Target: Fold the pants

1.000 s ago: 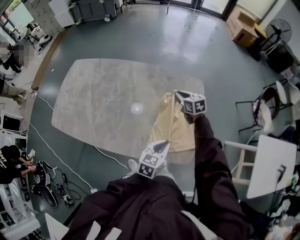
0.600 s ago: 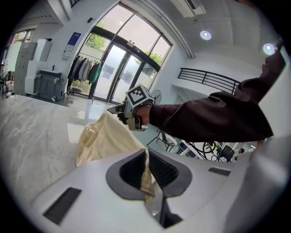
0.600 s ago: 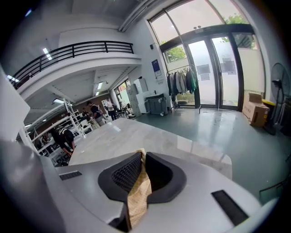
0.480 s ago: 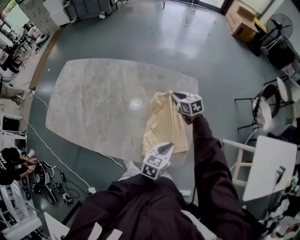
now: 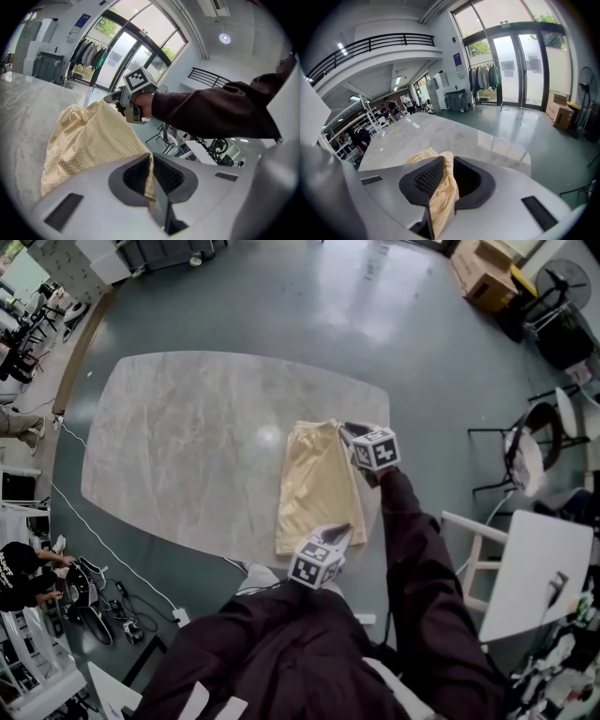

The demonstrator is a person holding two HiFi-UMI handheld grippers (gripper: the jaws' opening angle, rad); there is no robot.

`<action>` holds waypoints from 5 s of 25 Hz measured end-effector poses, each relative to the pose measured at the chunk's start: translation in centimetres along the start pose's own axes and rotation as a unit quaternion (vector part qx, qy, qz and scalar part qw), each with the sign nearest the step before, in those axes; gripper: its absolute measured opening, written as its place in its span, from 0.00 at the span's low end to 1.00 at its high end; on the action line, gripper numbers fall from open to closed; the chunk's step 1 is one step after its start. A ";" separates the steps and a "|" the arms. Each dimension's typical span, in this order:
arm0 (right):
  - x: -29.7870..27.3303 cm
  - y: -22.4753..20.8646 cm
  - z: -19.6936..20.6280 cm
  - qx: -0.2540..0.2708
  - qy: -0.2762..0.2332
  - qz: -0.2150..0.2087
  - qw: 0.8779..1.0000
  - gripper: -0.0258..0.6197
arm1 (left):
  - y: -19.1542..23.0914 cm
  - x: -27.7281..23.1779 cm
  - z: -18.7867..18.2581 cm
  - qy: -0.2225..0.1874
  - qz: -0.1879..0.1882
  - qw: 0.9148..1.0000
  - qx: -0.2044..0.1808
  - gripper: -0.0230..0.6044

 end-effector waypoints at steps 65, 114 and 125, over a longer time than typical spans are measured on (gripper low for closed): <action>-4.5 -1.8 6.5 -0.032 0.053 0.066 0.996 0.26 | 29.7 -2.8 -8.6 0.054 -0.155 0.986 0.039 0.26; 8.2 6.8 5.4 0.096 -0.033 0.042 0.994 0.08 | 18.6 4.8 -8.5 0.002 -0.157 0.972 -0.173 0.07; 12.5 9.0 9.7 0.130 -0.069 0.041 0.988 0.08 | 12.9 7.8 -5.7 -0.048 -0.155 0.959 -0.234 0.07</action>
Point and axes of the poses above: the fingertips, and each gripper's own axes: x backward along the fingers, y to its left, z out of its underside, the point moved 6 cm from there along x, backward along the fingers, and after that the axes turned 7 degrees about -x, right-handed, at the moved point
